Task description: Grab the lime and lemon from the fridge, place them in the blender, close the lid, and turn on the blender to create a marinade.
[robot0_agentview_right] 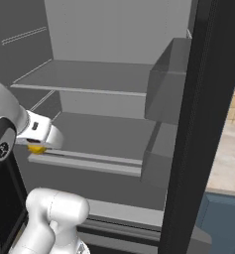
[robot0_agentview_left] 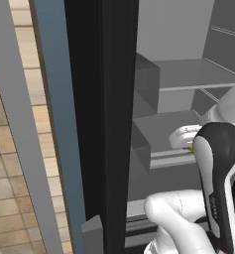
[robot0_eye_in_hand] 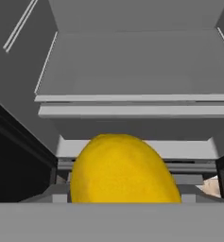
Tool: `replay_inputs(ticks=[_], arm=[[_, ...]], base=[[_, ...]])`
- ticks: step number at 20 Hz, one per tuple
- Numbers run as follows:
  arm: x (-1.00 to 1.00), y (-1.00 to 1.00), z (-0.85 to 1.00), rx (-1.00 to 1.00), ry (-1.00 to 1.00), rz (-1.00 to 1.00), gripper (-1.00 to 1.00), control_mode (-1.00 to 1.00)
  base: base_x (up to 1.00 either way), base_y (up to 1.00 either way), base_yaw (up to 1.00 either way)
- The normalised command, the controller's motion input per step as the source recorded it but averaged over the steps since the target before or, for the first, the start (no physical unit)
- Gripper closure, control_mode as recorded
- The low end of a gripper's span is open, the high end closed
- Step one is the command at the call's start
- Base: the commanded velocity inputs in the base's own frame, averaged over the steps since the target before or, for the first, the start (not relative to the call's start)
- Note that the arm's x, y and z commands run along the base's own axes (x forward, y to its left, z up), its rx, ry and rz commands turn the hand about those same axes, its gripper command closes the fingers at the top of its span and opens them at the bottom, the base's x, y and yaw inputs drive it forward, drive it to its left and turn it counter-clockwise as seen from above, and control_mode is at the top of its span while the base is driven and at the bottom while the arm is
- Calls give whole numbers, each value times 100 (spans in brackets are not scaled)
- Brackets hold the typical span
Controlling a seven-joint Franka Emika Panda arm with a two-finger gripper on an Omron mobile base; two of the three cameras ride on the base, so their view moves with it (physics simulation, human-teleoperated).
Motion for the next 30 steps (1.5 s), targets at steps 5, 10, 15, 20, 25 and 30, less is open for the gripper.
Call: replay_inputs(ticks=[5, 10, 15, 20, 25, 30], arm=[[-23, 10, -12, 0, 2, 1, 100, 100], [0, 0, 0, 0, 0, 0, 100, 100], [0, 0, 0, 0, 0, 0, 100, 100], [0, 0, 0, 0, 0, 0, 100, 100], [0, 0, 0, 0, 0, 0, 100, 100], [0, 0, 0, 0, 0, 0, 100, 100]], base=[[-39, 5, 0], [-100, 12, -11], [-100, 2, -39], [-94, 0, -68], [-66, 0, -84], [-39, 0, -91]])
